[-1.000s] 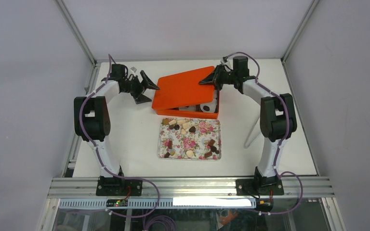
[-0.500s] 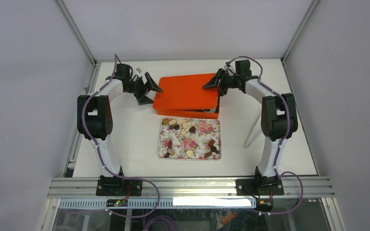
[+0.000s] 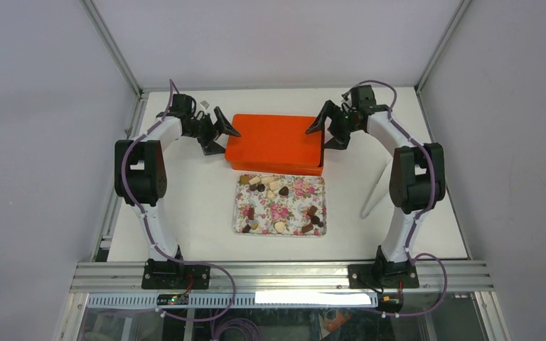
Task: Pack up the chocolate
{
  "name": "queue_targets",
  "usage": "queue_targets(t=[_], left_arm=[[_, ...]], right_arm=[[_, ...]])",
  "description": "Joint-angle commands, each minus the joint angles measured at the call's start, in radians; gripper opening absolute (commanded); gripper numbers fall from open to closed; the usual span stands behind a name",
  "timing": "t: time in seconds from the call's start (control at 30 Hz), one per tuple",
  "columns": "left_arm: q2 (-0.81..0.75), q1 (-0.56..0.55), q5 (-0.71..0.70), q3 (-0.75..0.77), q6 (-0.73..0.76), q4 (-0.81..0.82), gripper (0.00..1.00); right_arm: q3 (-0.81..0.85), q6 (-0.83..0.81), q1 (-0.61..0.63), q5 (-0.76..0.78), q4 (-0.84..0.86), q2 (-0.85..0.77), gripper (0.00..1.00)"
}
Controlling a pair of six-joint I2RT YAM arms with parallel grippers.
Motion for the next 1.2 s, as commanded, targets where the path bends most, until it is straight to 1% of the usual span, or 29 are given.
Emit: queue_targets(t=[0.0, 0.1, 0.2, 0.33, 0.43, 0.57, 0.6, 0.7, 0.83, 0.9, 0.97, 1.07, 1.17], left_arm=[[0.000, -0.017, -0.003, 0.054, 0.029, 0.017, 0.94], [-0.001, -0.028, -0.008, 0.060, 0.033, 0.013, 0.94], [-0.003, -0.041, -0.017, 0.068, 0.040, 0.004, 0.94], [0.005, -0.058, -0.019, 0.082, 0.041, -0.006, 0.94], [0.009, -0.068, -0.020, 0.086, 0.036, -0.007, 0.94], [0.013, -0.072, -0.020, 0.086, 0.032, -0.006, 0.94], [0.015, -0.073, -0.020, 0.086, 0.031, -0.007, 0.94], [0.018, -0.077, -0.022, 0.089, 0.030, -0.006, 0.93], [0.018, -0.082, -0.029, 0.092, 0.028, -0.006, 0.93], [0.017, -0.084, -0.033, 0.093, 0.029, -0.006, 0.93], [0.020, -0.087, -0.035, 0.093, 0.029, -0.008, 0.93], [0.019, -0.090, -0.042, 0.093, 0.032, -0.011, 0.93], [0.010, -0.090, -0.052, 0.093, 0.042, -0.018, 0.93]], right_arm=[[0.068, -0.101, -0.009, 0.186, -0.095, -0.101, 0.93], [0.075, -0.129, -0.010, 0.221, -0.120, -0.100, 0.94], [0.071, -0.149, -0.009, 0.225, -0.125, -0.088, 0.95], [0.081, -0.158, -0.009, 0.168, -0.118, -0.035, 0.98], [0.060, -0.140, -0.012, 0.139, -0.080, -0.014, 0.99], [0.050, -0.124, -0.014, 0.107, -0.055, 0.015, 0.99], [0.046, -0.123, -0.014, 0.105, -0.051, 0.020, 0.97], [0.030, -0.123, -0.016, 0.129, -0.043, 0.026, 0.88], [0.003, -0.138, -0.017, 0.200, -0.045, 0.017, 0.67], [-0.003, -0.148, -0.017, 0.231, -0.053, 0.015, 0.52], [0.000, -0.157, -0.019, 0.243, -0.068, 0.024, 0.43], [-0.009, -0.157, -0.023, 0.256, -0.066, 0.034, 0.32], [-0.026, -0.146, -0.029, 0.269, -0.051, 0.036, 0.28]])
